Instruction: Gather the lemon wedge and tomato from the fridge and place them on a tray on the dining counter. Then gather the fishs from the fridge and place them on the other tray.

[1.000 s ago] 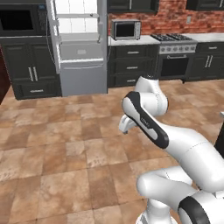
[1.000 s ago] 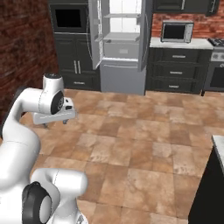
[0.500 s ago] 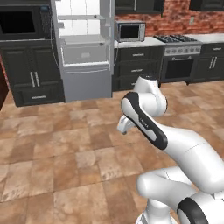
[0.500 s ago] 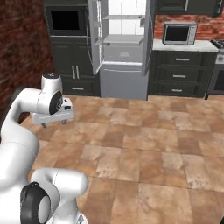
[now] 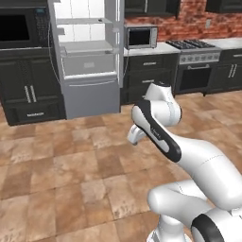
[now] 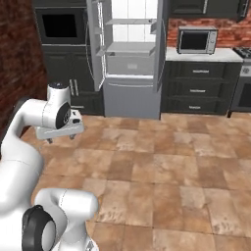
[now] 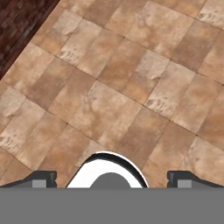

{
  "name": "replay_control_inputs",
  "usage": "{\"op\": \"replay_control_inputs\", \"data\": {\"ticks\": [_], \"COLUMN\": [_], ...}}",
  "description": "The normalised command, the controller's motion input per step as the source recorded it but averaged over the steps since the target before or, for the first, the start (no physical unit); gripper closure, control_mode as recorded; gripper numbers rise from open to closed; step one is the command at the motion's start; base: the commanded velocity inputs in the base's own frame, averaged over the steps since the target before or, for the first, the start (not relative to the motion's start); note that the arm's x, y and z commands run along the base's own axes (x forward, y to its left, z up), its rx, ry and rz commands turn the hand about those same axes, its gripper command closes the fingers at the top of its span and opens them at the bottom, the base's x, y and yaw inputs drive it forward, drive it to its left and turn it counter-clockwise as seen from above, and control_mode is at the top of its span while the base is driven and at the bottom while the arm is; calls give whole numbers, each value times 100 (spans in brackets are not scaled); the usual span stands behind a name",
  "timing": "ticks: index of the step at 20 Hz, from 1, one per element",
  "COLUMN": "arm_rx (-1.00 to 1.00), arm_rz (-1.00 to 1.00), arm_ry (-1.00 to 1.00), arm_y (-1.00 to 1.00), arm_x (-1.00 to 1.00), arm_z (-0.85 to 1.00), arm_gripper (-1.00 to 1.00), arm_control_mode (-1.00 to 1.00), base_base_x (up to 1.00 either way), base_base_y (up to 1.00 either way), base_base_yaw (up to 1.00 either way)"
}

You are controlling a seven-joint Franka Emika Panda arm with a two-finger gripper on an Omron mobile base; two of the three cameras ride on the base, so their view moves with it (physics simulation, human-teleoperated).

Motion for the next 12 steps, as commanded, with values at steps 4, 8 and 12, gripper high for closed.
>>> {"op": "replay_control_inputs", "data": {"ticks": [4,8,12], "arm_rx": [0,0,0], "arm_rz": [0,0,0], "arm_ry": [0,0,0], "arm_y": [0,0,0], "arm_x": [0,0,0], "arm_z": [0,0,0], "arm_gripper": [-100,-100,-100], "arm_control_mode": [100,100,100], "base_base_x": [86,88,82], "base_base_y": [33,29,20], "base_base_yaw": [-9,-6,-2]}}
